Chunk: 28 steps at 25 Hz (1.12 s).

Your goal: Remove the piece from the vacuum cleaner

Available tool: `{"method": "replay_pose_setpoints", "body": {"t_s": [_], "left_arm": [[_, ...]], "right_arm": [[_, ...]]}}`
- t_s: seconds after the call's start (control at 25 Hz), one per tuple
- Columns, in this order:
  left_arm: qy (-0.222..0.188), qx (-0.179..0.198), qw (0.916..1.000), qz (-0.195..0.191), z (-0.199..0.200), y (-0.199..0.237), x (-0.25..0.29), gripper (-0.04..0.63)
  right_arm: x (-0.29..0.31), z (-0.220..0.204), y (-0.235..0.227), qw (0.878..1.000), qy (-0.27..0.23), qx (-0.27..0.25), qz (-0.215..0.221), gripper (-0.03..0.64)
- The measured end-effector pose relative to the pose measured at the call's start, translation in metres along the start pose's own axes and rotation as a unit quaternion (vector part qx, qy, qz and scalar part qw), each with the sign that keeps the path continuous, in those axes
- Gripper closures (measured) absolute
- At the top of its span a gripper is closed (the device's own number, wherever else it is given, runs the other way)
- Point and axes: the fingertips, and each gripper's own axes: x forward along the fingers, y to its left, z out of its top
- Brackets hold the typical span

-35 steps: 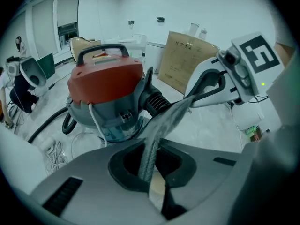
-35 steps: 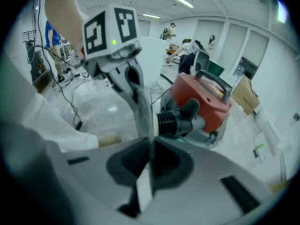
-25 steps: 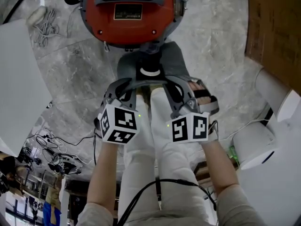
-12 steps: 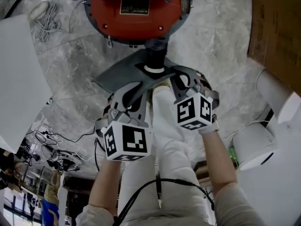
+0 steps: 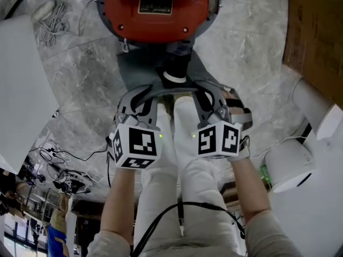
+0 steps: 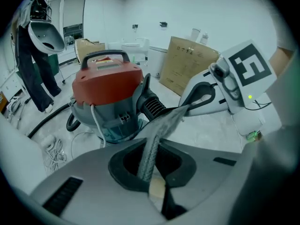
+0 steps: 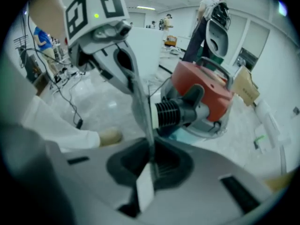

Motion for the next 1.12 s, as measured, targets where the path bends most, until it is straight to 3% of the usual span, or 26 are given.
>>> {"method": "replay_pose_setpoints", "body": {"t_s": [0.24,0.4,0.84,1.12], "left_arm": [[0.017,-0.006,0.9998,0.008,-0.016,0.009,0.017,0.565],[0.021,-0.032,0.9993,-0.005,-0.025,0.006,0.025,0.565],[0.032,0.003,0.9994,-0.009,-0.018,-0.013,0.005,0.565],[0.033,-0.008,0.9994,-0.011,-0.02,-0.022,-0.013,0.565]], "right_arm": [[-0.013,0.018,0.007,0.999,-0.016,-0.034,-0.009,0.584],[-0.017,0.026,0.007,0.998,-0.022,-0.057,-0.013,0.584],[0.004,-0.009,0.004,1.0,-0.002,0.019,0.008,0.584],[-0.012,-0.004,0.013,0.999,-0.015,0.018,0.025,0.584]]}}
